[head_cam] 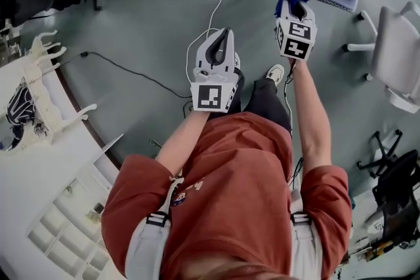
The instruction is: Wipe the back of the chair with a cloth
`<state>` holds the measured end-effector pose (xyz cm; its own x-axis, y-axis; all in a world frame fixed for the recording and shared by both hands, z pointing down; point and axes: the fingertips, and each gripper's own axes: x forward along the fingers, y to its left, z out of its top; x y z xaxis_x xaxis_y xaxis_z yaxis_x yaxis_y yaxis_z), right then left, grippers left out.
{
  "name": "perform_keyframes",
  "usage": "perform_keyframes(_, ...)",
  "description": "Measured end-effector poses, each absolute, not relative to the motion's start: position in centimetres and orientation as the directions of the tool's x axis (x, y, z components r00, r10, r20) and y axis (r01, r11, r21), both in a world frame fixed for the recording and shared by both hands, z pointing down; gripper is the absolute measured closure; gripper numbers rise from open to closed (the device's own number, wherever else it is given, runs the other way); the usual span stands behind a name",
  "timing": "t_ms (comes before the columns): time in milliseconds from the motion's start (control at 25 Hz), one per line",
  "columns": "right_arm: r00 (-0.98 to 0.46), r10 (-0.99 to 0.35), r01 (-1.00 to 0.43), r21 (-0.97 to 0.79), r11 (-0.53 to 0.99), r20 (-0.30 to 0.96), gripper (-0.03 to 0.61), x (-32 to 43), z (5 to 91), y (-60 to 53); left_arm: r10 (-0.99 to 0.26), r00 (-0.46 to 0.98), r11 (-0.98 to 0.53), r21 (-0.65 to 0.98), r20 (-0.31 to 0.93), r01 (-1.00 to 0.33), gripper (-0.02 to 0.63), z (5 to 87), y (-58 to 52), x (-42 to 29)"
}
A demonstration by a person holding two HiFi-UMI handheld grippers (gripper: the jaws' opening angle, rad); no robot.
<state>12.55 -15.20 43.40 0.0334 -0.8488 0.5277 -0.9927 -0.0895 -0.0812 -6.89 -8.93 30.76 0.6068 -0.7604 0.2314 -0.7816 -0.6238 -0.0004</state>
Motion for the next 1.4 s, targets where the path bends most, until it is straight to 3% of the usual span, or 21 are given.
perform_keyframes(280,-0.069,-0.836,-0.997,-0.052,0.048,0.544,0.52,5.7,44.5,-18.9,-0.798,0.556,-0.579,-0.038,0.233,-0.814,0.6,30.4,-10.7,-11.8)
perform_keyframes(600,-0.043,-0.807,-0.995,-0.094,-0.015,0.589,0.52,5.2,46.3,-18.2,-0.849,0.494,-0.505,-0.012,0.189,-0.863,0.6,28.0,-11.6,-16.0)
perform_keyframes(720,-0.075,-0.807,-0.996,-0.09,0.027,0.586,0.52,4.2,45.5,-18.1,-0.867,0.47,-0.479,-0.013,0.163,-0.878,0.6,27.3,-12.7,-16.8)
perform_keyframes(1080,-0.099,-0.908,-0.993,-0.106,0.061,0.407,0.52,2.5,33.9,-13.5,-0.86,0.491,-0.491,0.036,0.135,-0.87,0.6,22.9,-14.9,-17.0)
perform_keyframes(1400,0.081,-0.98,-0.991,-0.086,-0.098,0.181,0.52,10.7,18.1,-10.4,-0.782,0.621,-0.616,0.09,0.049,-0.783,0.6,14.1,-17.0,-9.9)
